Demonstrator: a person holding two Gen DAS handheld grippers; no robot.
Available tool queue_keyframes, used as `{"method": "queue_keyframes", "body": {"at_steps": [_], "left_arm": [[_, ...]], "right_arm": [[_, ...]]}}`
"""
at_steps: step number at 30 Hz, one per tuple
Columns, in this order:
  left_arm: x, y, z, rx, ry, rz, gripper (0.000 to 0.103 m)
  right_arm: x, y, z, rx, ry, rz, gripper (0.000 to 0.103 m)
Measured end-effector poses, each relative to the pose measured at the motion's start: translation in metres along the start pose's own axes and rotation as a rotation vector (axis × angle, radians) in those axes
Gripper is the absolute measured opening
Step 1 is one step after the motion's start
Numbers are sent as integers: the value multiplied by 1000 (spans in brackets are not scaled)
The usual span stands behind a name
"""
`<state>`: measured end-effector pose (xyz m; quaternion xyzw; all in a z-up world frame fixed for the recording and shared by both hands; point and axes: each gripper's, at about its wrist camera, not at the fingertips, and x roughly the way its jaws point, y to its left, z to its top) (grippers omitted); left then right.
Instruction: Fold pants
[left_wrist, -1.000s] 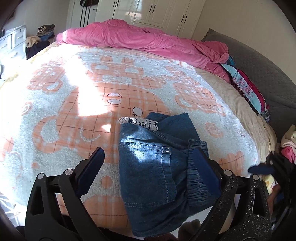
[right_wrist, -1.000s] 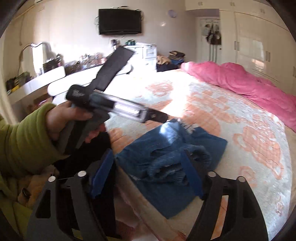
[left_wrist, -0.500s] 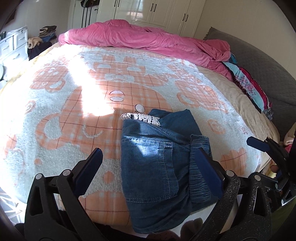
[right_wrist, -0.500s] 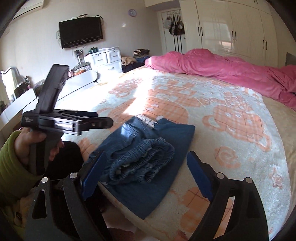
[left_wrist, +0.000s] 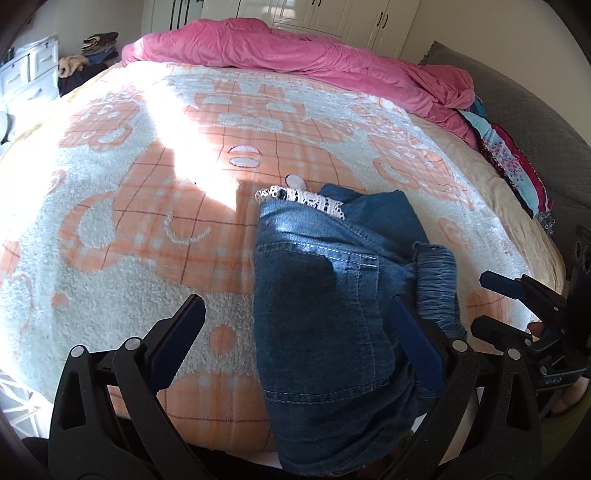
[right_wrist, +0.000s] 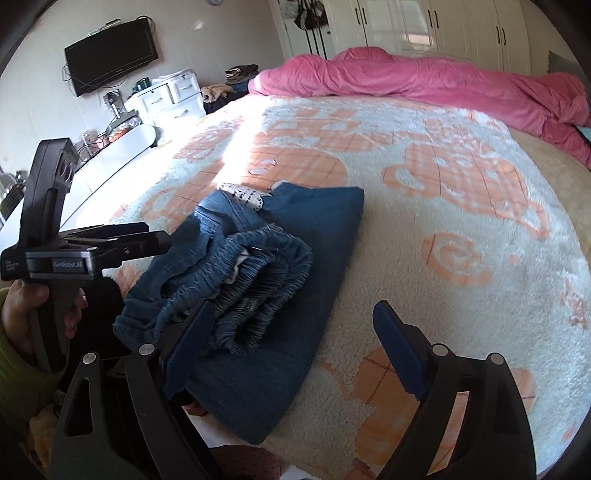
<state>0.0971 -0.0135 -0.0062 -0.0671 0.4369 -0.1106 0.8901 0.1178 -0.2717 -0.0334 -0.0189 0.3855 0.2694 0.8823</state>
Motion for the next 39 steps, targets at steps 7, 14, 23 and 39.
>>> {"method": "queue_keyframes", "body": {"at_steps": [7,14,23,39], "left_arm": [[17,5,-6,-14,37,-1,93],[34,12,-10,-41,61,-41,93],[41,5,-7,-49,38,-91,66],[32,-14,69,55,-61,-61,37]], "right_arm": [[20,-7,0,40,53,11,79],[36,-12,2,62,83,32,74],[53,-13,10,69,70,129,52],[28,6,84,-73,-137,93,18]]}}
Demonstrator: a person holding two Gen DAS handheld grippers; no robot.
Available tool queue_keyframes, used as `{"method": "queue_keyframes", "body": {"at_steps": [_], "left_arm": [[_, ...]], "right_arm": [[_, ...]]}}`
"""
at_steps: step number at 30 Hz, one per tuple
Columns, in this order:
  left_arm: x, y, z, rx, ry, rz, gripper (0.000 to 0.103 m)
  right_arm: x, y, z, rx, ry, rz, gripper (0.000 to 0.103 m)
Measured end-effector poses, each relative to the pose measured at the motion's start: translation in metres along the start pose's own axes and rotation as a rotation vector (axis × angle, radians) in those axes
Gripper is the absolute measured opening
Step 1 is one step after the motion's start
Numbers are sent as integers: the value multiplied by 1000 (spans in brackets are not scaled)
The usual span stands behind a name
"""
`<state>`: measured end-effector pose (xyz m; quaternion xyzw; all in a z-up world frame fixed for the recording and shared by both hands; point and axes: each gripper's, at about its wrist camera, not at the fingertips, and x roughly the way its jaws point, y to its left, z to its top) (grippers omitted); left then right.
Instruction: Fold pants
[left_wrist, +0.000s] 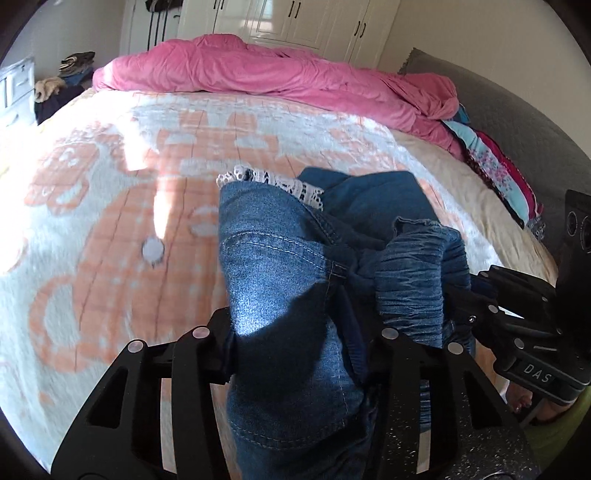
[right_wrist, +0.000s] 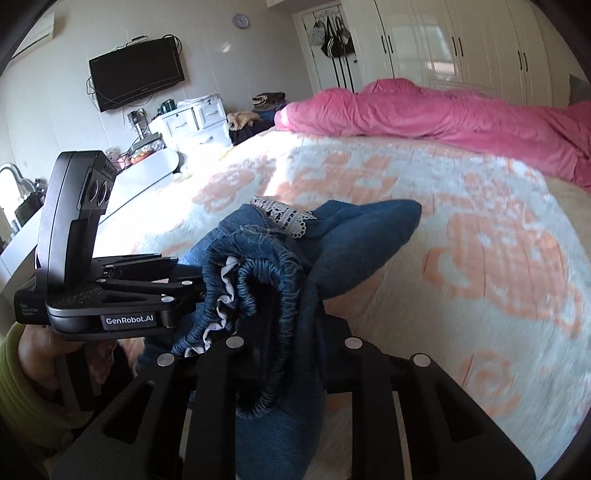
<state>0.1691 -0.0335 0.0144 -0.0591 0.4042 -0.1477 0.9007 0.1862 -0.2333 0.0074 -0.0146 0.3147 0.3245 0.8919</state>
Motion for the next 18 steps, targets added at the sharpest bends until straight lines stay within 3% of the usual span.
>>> {"method": "queue_keyframes", "body": {"at_steps": [6,12,16,18], "left_arm": [[24,15,29,-34,-1,10,37],[51,24,27,-39,49,43,38],[60,33,16,-67,71,77,61],[63,41,11,-91,83,64,64]], "right_arm": [[29,-20,25,22,14,-27,18],[62,-40,19,83,85,-67,18],[72,-55,1,138,153,-108,28],[74,-63,-7,173,171,-107,31]]}}
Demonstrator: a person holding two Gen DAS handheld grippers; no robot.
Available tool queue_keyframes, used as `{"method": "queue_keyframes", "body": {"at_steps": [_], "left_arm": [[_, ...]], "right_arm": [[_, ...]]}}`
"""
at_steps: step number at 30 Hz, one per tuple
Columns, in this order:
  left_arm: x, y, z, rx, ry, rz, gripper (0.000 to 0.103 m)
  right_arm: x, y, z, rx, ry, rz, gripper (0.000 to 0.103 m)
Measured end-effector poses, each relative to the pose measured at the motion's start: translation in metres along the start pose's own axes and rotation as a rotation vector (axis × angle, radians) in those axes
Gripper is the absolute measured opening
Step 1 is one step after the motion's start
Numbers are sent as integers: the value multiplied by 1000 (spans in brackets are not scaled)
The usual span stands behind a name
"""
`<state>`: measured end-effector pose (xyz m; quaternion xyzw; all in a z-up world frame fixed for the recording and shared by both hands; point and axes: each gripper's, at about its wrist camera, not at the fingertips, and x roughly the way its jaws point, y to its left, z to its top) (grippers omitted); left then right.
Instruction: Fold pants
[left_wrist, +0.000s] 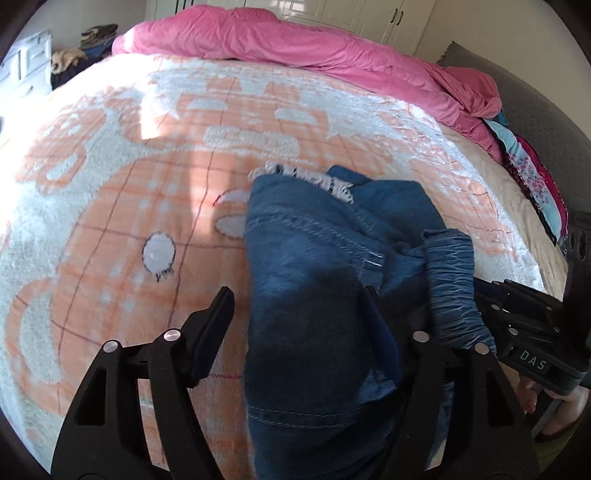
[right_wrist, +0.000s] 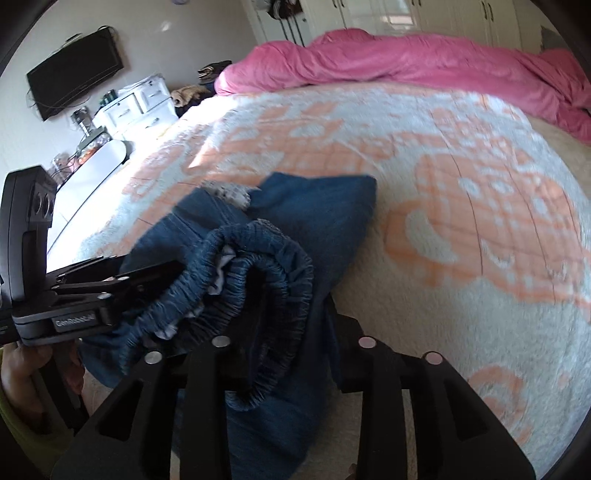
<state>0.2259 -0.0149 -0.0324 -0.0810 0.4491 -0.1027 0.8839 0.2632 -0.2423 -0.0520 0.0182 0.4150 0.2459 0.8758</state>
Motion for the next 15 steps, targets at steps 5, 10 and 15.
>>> {"method": "queue_keyframes", "body": {"at_steps": [5,10,15], "left_arm": [[3,6,-3,-13,2,-8,70],[2,9,-5,-24,-4,-4,77],[-2,11,-6,-39,-7,-7,82]], "right_arm": [[3,-3,-3,19,12,-17,38],[3,-1,-3,3,9,-64,48],[1,-3,-2,17,11,-63,49]]}}
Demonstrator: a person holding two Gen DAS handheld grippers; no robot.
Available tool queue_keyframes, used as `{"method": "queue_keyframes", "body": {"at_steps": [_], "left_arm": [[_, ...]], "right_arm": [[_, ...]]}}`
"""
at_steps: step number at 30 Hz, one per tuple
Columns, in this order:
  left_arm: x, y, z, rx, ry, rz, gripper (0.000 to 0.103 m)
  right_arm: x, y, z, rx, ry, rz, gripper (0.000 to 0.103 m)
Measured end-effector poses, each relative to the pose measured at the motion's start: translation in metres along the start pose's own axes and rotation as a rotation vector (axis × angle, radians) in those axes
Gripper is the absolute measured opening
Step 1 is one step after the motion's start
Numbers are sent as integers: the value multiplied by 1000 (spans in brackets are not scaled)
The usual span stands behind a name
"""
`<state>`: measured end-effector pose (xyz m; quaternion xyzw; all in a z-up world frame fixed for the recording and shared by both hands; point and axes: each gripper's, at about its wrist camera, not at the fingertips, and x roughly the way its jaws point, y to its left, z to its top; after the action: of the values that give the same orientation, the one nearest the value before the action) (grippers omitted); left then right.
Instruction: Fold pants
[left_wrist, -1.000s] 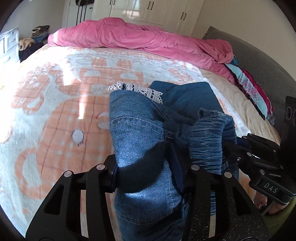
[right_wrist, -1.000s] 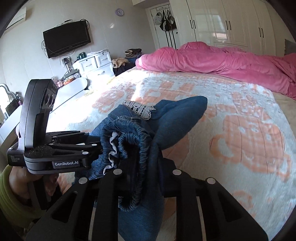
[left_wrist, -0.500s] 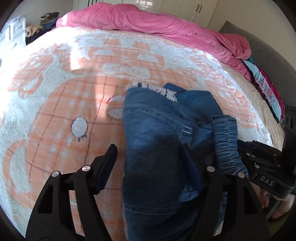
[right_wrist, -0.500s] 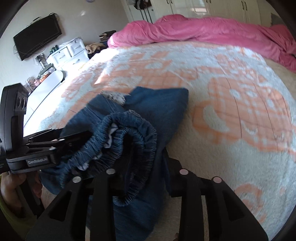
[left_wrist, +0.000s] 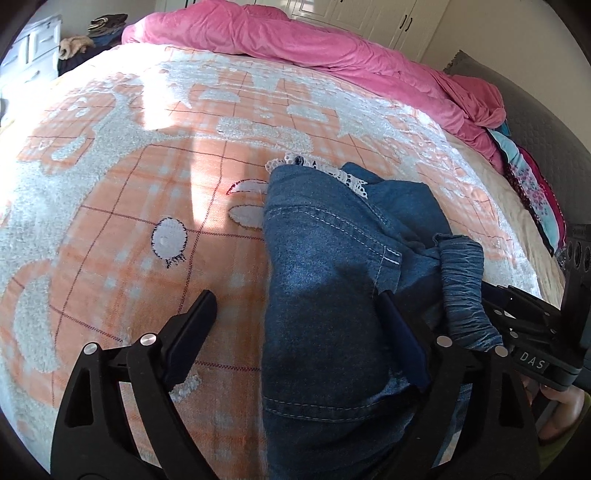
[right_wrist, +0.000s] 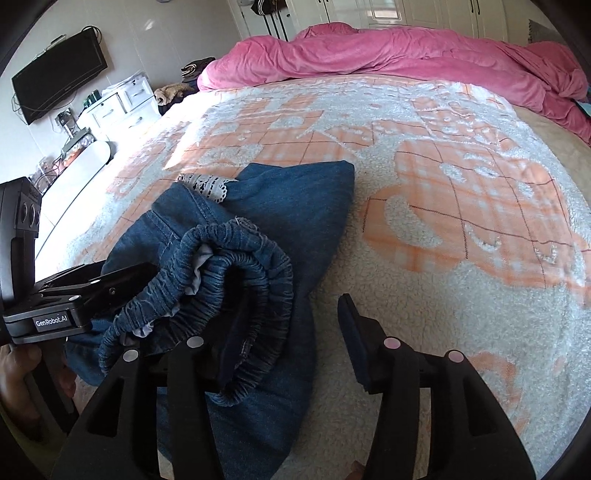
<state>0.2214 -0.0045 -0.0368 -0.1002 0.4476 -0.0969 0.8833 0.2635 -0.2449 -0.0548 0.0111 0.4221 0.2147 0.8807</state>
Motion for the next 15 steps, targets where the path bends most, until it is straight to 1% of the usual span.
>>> {"method": "queue_keyframes", "body": {"at_steps": [1,2,3,4,6,9,12,13,15], "left_arm": [[-1,1,0,-3,-2,0,83],[-3,1,-1,-6,-3,1,84],[-4,1,-1,-9,-4,3,85],[-6,2,-2,-10,-7,4,87],[-9,3,-4,-10,-12,11,88],[-16,3,-6,-17,-18,10,90],[-25,2,-8,-15,-31,15,92],[-29,2,-10,-15,-35,18,93],[-36,1,-12,-15,-45,18,93]], "right_arm": [[-1,0,0,1,-1,-3,49],[-2,0,-1,5,-1,-6,52],[-4,-1,-1,10,-6,-15,57],[-4,-2,-1,13,-8,-18,59],[-8,-4,-2,20,-10,-20,59],[-13,-6,-4,20,-17,-31,64],[-22,-6,-7,25,-27,-37,65],[-25,-6,-8,26,-33,-36,71],[-32,-5,-11,23,-46,-42,72]]}}
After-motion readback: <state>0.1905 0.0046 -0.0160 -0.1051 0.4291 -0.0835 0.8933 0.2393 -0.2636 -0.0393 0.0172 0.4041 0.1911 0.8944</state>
